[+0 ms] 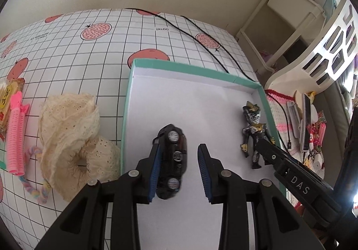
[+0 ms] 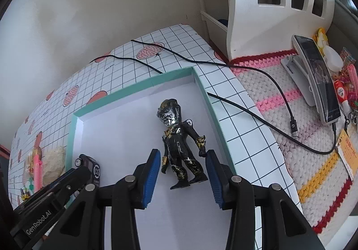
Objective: Organize objects
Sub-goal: 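Carry the car with left tool while right tool carries the figure into the tray, then open both tools to release car and figure in the tray, withdraw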
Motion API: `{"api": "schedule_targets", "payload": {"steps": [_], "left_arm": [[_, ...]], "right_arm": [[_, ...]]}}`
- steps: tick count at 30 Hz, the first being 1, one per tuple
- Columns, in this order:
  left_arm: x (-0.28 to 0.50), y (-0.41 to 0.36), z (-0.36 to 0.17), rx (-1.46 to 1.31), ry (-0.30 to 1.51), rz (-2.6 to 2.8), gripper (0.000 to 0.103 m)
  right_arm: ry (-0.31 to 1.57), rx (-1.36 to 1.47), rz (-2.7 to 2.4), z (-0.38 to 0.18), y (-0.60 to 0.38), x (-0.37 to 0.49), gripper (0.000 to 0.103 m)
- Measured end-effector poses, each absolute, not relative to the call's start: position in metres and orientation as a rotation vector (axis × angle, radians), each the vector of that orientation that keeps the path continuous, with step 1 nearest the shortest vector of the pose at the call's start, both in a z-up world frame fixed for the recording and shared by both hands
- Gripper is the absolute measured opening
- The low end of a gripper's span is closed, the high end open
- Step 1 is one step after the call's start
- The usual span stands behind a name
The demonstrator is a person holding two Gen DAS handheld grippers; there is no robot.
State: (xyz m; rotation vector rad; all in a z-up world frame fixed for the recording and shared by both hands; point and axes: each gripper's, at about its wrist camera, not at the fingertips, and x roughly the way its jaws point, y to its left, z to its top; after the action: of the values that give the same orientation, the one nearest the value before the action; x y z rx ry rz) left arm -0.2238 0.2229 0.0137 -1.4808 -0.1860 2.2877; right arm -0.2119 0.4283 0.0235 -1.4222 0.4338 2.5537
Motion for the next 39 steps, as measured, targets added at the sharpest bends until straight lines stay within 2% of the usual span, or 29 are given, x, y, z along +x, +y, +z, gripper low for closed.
{"api": "schedule_targets", "payload": {"steps": [9,11,12,14,17,21,22,24,30,31,33,39], "left_arm": [[-0.218,0.215,0.041,-1.412,-0.197,2.335,0.035],[-0.218,0.214,0.042,-1.409,-0.187,2.352,0.04],[-0.218,0.213,0.042,-1.41,-0.187,2.364,0.045],[-0.218,0.209,0.042,-1.412,-0.193,2.375,0.045],[-0.22,0.205,0.04,-1.425,-0.199,2.391,0.049],[-0.218,0.202,0.042,-1.41,-0.17,2.446,0.068],[-0.218,0.201,0.042,-1.407,-0.164,2.456,0.069],[-0.219,0.199,0.04,-1.418,-0.162,2.474,0.078],[-0.222,0.191,0.03,-1.468,-0.163,2.496,0.078],[-0.222,0.189,0.03,-1.47,-0.169,2.499,0.078],[-0.223,0.187,0.029,-1.472,-0.176,2.509,0.089],[-0.224,0.182,0.028,-1.465,-0.182,2.544,0.09]], "right_arm": [[0.401,-1.373,2.613,0.044,0.415,-0.206,0.046],[0.378,-1.383,2.619,0.043,0.41,-0.207,0.047],[0.366,-1.386,2.621,0.043,0.409,-0.207,0.052],[0.338,-1.389,2.626,0.041,0.406,-0.206,0.061],[0.3,-1.391,2.63,0.04,0.403,-0.206,0.068],[0.3,-1.396,2.622,0.036,0.405,-0.205,0.078],[0.299,-1.399,2.62,0.035,0.405,-0.206,0.079],[0.285,-1.401,2.616,0.034,0.405,-0.206,0.087],[0.287,-1.405,2.621,0.032,0.405,-0.206,0.099],[0.284,-1.404,2.621,0.031,0.404,-0.206,0.1],[0.277,-1.405,2.621,0.031,0.403,-0.206,0.102],[0.283,-1.392,2.62,0.03,0.405,-0.205,0.103]]}}
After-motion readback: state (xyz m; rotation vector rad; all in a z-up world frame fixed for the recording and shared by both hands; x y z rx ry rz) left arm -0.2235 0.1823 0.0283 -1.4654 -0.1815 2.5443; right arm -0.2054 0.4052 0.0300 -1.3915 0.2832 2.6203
